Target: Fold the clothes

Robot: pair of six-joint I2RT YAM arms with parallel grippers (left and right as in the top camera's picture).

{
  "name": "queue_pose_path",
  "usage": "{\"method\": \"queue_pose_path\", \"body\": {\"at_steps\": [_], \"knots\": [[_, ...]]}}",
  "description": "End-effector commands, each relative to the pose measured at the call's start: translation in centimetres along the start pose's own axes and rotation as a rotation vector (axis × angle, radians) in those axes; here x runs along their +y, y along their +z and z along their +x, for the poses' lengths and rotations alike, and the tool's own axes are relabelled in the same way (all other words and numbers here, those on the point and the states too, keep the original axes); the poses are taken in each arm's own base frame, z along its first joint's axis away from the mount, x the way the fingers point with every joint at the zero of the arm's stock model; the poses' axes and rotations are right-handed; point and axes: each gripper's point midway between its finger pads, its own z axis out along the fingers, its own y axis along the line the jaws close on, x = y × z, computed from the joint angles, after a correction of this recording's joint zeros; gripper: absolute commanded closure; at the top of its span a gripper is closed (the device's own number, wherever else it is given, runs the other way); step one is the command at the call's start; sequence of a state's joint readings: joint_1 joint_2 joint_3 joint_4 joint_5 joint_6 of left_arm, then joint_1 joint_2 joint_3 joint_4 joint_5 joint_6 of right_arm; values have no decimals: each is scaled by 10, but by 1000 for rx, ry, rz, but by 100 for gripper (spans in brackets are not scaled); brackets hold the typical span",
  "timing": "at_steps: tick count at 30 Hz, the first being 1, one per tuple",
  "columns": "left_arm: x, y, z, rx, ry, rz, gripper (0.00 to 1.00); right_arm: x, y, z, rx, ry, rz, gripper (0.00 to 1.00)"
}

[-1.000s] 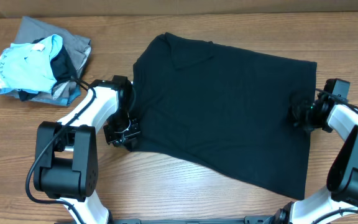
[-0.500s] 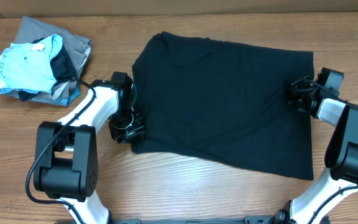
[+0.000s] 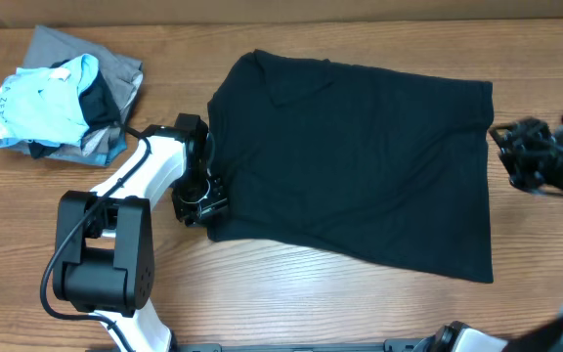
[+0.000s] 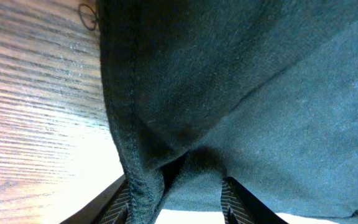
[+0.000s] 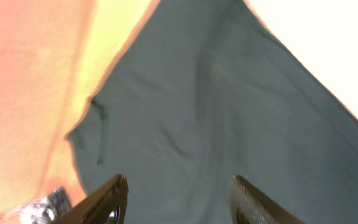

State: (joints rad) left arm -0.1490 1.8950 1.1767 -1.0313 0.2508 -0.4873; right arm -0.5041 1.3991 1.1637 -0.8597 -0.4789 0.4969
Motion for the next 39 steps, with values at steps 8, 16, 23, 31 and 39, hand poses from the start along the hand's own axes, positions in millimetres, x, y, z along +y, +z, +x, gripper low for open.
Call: {"method": "queue_pose_path", "body": {"at_steps": [8,16,23,31,39], "knots": [[-2,-5,4,0,24,9,49,-152,-17,73,126,256,583,52],[-2,-5,4,0,36,9,49,-200,8,126,255,366,673,52],[-2,-5,5,1,43,9,50,-231,29,161,302,479,728,39],[-1,-5,5,4,42,7,53,-219,30,132,288,366,687,96],[5,-9,7,15,6,10,73,-192,9,115,328,295,666,96]]}}
